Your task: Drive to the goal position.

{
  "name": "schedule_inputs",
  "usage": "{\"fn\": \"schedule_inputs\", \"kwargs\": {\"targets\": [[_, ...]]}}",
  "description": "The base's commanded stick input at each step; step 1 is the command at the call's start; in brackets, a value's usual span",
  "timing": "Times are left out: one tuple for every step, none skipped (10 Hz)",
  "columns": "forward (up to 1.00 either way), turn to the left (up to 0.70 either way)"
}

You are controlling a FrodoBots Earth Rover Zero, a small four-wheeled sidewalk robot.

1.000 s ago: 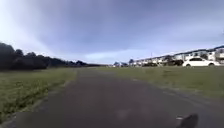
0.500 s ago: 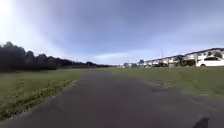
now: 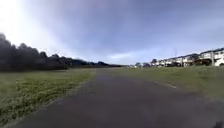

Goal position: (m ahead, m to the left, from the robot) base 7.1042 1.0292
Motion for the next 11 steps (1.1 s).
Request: {"fn": "schedule_inputs", "kwargs": {"targets": [[1.00, 0.00], [1.00, 0.00], [1.00, 0.00], [1.00, 0.00], [1.00, 0.00], [1.00, 0.00], [1.00, 0.00], [1.00, 0.00], [1.00, 0.00], [1.00, 0.00], [1.00, 0.00]]}}
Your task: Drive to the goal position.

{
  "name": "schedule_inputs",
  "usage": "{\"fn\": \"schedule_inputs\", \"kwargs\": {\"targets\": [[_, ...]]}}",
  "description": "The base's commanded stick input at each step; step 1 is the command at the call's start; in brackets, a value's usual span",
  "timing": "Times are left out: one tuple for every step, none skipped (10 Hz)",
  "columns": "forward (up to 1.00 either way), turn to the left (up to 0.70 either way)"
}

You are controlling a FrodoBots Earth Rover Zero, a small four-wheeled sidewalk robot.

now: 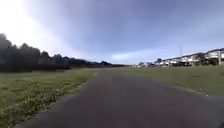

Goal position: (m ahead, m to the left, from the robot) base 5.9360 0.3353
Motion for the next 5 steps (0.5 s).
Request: {"fn": "schedule_inputs", "kwargs": {"targets": [[1.00, 0.00], [1.00, 0.00], [1.00, 0.00], [1.00, 0.00], [1.00, 0.00]]}}
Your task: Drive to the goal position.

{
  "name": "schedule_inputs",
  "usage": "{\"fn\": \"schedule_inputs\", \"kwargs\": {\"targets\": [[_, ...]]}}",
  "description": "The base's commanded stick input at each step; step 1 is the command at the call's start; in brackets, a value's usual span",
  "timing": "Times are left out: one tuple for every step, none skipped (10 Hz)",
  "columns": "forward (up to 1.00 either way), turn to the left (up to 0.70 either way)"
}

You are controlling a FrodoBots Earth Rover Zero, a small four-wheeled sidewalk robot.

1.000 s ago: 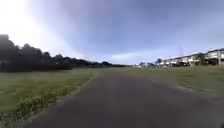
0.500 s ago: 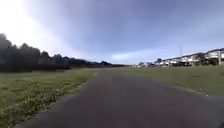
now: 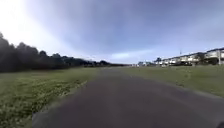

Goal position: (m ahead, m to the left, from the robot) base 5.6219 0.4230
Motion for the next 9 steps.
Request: {"fn": "schedule_inputs", "kwargs": {"targets": [[1.00, 0.00], [1.00, 0.00], [1.00, 0.00], [1.00, 0.00], [1.00, 0.00], [1.00, 0.00], [1.00, 0.00], [1.00, 0.00], [1.00, 0.00]]}}
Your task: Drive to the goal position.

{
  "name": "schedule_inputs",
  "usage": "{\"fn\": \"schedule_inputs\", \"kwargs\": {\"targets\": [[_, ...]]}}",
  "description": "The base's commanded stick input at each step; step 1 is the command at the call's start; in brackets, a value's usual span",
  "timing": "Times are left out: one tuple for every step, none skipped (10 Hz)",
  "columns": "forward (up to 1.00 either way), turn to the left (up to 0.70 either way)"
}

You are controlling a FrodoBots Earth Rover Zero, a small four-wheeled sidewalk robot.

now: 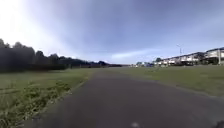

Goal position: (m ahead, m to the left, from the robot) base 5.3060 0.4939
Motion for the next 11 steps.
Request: {"fn": "schedule_inputs", "kwargs": {"targets": [[1.00, 0.00], [1.00, 0.00], [1.00, 0.00], [1.00, 0.00], [1.00, 0.00], [1.00, 0.00], [1.00, 0.00], [1.00, 0.00], [1.00, 0.00], [1.00, 0.00], [1.00, 0.10]]}}
